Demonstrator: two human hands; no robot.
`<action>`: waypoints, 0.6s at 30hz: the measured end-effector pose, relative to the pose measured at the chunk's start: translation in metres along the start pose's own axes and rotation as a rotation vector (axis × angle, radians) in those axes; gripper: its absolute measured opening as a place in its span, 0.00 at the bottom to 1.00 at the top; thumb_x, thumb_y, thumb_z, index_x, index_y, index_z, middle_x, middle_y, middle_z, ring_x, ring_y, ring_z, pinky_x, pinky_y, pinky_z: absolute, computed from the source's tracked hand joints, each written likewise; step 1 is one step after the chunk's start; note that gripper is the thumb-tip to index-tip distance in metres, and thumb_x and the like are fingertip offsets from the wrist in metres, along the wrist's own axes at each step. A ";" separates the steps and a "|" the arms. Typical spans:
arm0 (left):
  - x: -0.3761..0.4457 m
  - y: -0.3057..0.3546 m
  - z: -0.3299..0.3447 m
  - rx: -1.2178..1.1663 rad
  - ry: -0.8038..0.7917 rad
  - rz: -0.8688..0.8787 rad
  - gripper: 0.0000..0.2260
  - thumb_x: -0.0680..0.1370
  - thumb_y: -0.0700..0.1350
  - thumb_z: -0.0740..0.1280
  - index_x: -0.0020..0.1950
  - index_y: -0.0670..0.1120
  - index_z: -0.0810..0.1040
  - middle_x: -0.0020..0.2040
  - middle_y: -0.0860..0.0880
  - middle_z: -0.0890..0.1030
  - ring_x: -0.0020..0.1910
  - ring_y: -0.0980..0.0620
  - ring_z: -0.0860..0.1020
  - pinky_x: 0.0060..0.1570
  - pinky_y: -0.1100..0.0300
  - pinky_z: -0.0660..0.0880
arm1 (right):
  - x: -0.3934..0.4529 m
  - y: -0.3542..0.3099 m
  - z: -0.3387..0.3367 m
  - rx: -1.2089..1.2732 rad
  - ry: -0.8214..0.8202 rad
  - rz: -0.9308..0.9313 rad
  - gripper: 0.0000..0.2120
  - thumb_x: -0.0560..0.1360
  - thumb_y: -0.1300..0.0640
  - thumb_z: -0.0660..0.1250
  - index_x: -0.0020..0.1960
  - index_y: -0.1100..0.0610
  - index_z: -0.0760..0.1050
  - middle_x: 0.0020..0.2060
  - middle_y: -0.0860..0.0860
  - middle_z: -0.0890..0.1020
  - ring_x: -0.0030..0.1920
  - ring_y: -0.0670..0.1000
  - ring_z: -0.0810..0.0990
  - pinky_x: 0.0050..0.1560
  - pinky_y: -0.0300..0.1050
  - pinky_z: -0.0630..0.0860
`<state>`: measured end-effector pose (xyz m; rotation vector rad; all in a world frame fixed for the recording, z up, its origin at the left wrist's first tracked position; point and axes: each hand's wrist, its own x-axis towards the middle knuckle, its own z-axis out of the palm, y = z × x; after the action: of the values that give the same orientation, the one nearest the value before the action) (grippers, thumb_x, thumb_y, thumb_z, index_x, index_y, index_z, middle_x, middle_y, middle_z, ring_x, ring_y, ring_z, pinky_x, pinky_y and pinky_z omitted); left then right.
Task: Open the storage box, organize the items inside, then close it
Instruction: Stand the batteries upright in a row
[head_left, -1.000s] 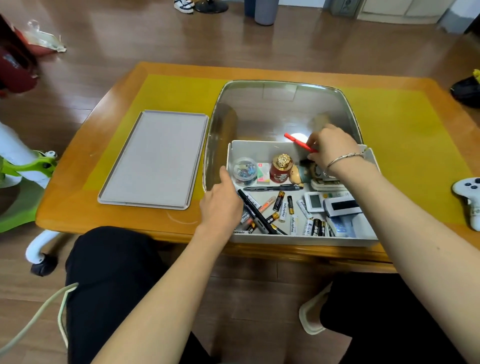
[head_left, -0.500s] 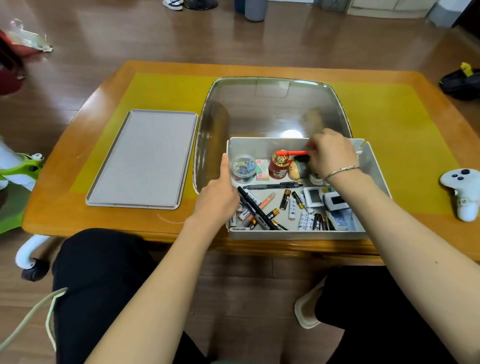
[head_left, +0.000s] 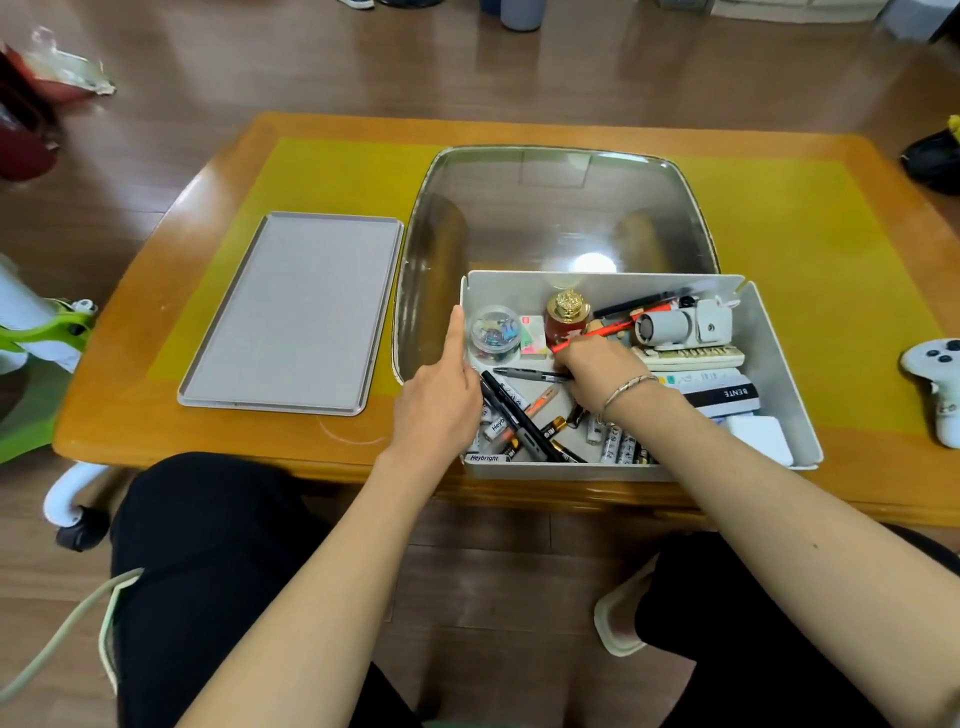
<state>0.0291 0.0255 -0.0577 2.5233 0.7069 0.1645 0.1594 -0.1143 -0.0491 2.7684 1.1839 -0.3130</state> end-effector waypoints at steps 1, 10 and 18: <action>0.000 0.000 0.001 -0.010 0.000 -0.006 0.26 0.84 0.49 0.50 0.78 0.55 0.41 0.35 0.51 0.75 0.31 0.54 0.74 0.31 0.56 0.74 | 0.000 0.000 -0.001 0.009 0.004 0.004 0.09 0.75 0.64 0.62 0.53 0.59 0.77 0.51 0.57 0.78 0.51 0.59 0.78 0.49 0.50 0.77; -0.001 -0.001 0.003 -0.029 0.009 -0.024 0.26 0.84 0.49 0.51 0.78 0.57 0.41 0.34 0.51 0.75 0.31 0.54 0.74 0.28 0.57 0.73 | -0.014 -0.006 -0.007 0.101 0.062 -0.208 0.08 0.73 0.59 0.63 0.51 0.56 0.77 0.46 0.52 0.76 0.47 0.55 0.77 0.39 0.44 0.69; -0.001 0.000 0.002 -0.021 0.009 -0.033 0.26 0.84 0.49 0.51 0.78 0.57 0.41 0.34 0.51 0.75 0.31 0.54 0.74 0.28 0.57 0.72 | -0.005 -0.015 0.002 -0.009 -0.009 -0.251 0.10 0.74 0.54 0.68 0.55 0.54 0.79 0.52 0.51 0.75 0.51 0.55 0.78 0.42 0.47 0.75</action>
<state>0.0284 0.0238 -0.0597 2.4909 0.7462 0.1706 0.1450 -0.1074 -0.0501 2.6083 1.5281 -0.3407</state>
